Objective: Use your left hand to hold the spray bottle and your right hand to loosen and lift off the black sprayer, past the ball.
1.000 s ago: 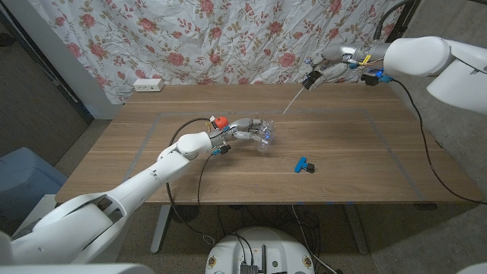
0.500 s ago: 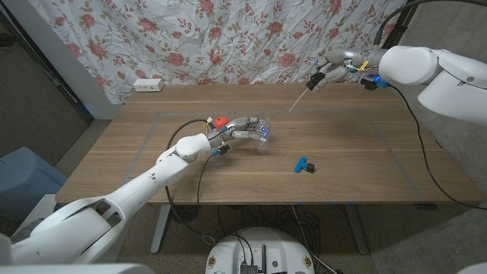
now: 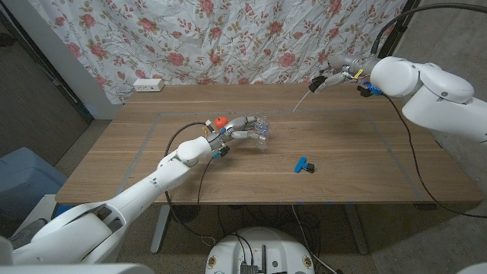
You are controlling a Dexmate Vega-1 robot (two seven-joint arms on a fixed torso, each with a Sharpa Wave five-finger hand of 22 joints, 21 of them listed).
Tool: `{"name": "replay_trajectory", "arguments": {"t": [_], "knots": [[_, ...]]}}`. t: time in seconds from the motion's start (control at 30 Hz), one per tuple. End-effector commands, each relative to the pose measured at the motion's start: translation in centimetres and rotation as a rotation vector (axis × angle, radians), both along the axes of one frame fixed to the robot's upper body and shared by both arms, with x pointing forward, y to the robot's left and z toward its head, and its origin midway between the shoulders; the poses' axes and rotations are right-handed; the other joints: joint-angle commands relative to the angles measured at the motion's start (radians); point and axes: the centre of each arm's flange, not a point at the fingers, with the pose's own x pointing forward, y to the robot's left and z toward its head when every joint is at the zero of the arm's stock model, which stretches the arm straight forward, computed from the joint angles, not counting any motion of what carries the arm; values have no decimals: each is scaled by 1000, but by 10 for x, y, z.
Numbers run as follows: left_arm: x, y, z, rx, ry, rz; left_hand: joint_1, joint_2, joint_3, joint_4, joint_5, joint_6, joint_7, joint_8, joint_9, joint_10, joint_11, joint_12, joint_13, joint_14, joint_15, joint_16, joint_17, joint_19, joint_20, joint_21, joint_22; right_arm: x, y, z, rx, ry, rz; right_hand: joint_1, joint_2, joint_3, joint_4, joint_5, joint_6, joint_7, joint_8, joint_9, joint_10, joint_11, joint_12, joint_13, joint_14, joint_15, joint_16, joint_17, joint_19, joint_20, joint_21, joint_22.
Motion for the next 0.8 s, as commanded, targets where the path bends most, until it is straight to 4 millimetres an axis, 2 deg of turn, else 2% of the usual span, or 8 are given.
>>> {"name": "replay_trajectory", "arguments": {"t": [0.03,0.23,0.4,0.8], "knots": [[3,1,-11,-37,10,38,-65,97,11,3,6,19,-33,50,-2,-1,-17,-16,-9,-15,-161,-9,-10,-14,2,4,3,13,-2,-16,47,-20,-64,-16,8,2,4,4,10,-6,37,52,18,-3,8,2,14,0,13,6,9,-1,4,4],[6,1,-15,-39,19,47,-79,94,10,9,4,-6,-26,11,-7,-33,-12,-41,-29,-47,-160,-20,-27,-33,6,4,2,22,-4,-25,70,-24,-79,-19,10,2,4,3,11,-7,36,48,26,-3,8,3,18,-4,14,7,14,-4,5,4],[8,-2,-18,-35,27,47,-87,92,9,9,2,-40,-38,-33,-10,-65,-9,-65,-51,-70,-161,-24,-46,-42,7,7,2,28,-5,-33,109,-27,-77,-22,11,1,4,3,11,-7,36,44,31,-4,8,3,27,-9,18,8,18,-8,5,4],[9,-5,-27,-38,46,53,-93,97,7,9,2,-52,-37,-80,-12,-90,-13,-88,-81,-101,-157,-25,-70,-60,14,8,1,35,-5,-49,138,-35,-96,-25,13,0,4,2,14,-7,37,41,38,-4,7,4,34,-15,21,9,21,-10,4,4]]}}
